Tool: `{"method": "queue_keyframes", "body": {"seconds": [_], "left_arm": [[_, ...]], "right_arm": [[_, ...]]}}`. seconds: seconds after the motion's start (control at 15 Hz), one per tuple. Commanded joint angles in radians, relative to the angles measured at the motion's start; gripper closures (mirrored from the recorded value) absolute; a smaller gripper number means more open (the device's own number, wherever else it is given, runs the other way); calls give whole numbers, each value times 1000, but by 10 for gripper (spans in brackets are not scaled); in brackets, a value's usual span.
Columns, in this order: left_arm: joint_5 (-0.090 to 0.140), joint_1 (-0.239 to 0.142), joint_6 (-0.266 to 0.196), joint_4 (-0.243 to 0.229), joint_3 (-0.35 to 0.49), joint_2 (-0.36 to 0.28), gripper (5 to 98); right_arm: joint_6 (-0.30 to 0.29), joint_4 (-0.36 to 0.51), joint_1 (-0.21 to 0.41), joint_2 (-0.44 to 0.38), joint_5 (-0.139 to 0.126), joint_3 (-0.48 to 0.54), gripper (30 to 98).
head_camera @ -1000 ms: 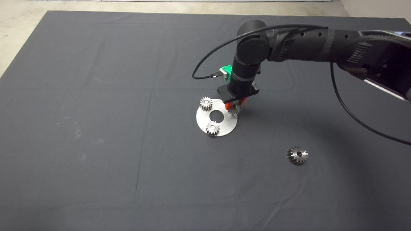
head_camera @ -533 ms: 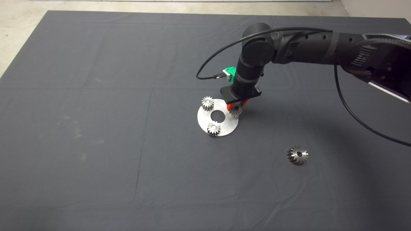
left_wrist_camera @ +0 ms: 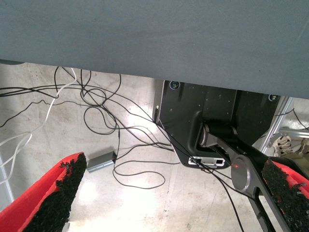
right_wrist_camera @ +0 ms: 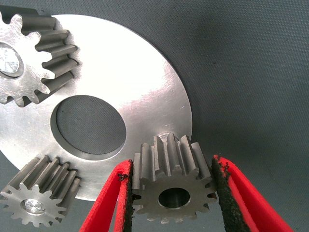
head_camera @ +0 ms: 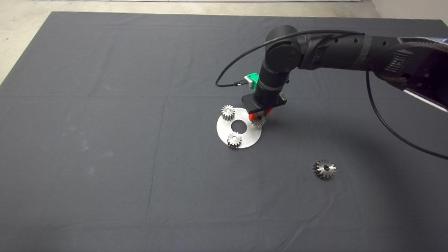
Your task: Remove an incorrectly installed larger gear and replace it with the correct smaller gear
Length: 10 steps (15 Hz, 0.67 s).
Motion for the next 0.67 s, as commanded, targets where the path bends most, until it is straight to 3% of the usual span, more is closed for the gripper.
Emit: {"method": "queue_keyframes", "body": {"seconds": [0.0, 0.6], "left_arm": [[27, -2, 5, -11, 6, -1, 93], [27, -2, 3, -11, 6, -2, 93]], "right_arm": [[4, 16, 32, 4, -136, 15, 909], [4, 19, 34, 18, -136, 19, 879]]}}
